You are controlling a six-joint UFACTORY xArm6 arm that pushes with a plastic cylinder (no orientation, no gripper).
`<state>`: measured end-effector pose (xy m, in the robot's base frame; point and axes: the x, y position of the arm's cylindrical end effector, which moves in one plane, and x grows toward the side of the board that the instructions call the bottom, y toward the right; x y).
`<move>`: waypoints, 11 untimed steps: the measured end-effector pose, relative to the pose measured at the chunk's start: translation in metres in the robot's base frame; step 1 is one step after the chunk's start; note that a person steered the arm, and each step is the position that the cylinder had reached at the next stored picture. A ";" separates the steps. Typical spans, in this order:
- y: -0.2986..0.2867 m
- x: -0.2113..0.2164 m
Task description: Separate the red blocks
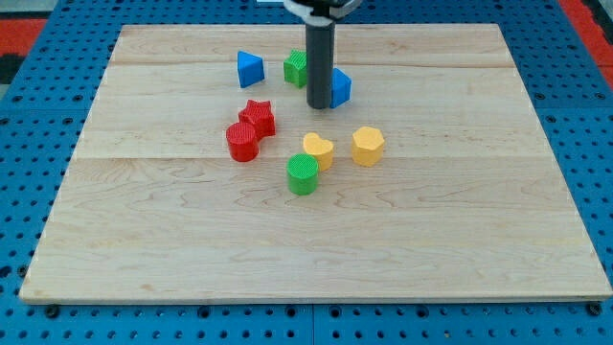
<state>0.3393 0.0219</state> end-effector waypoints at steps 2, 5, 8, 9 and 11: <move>0.061 -0.024; 0.003 0.129; -0.086 0.139; -0.081 0.088; -0.096 0.071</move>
